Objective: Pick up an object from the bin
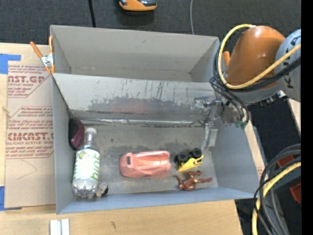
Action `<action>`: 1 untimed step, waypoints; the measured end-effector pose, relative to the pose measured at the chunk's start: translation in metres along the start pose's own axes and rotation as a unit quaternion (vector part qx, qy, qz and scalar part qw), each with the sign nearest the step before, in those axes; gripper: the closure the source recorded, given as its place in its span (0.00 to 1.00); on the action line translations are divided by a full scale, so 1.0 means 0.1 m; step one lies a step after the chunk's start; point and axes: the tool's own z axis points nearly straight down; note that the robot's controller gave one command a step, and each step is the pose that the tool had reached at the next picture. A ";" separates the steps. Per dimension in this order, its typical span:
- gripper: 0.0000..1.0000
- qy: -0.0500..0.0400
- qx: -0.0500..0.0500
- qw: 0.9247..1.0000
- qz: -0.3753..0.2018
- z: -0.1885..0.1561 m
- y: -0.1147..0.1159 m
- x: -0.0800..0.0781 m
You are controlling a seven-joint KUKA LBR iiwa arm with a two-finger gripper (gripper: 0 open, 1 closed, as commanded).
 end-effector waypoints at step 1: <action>0.00 -0.004 0.000 1.000 -0.001 -0.05 0.00 -0.01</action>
Offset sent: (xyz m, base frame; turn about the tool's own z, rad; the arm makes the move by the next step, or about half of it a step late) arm -0.0707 -0.0045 -0.0943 -0.0962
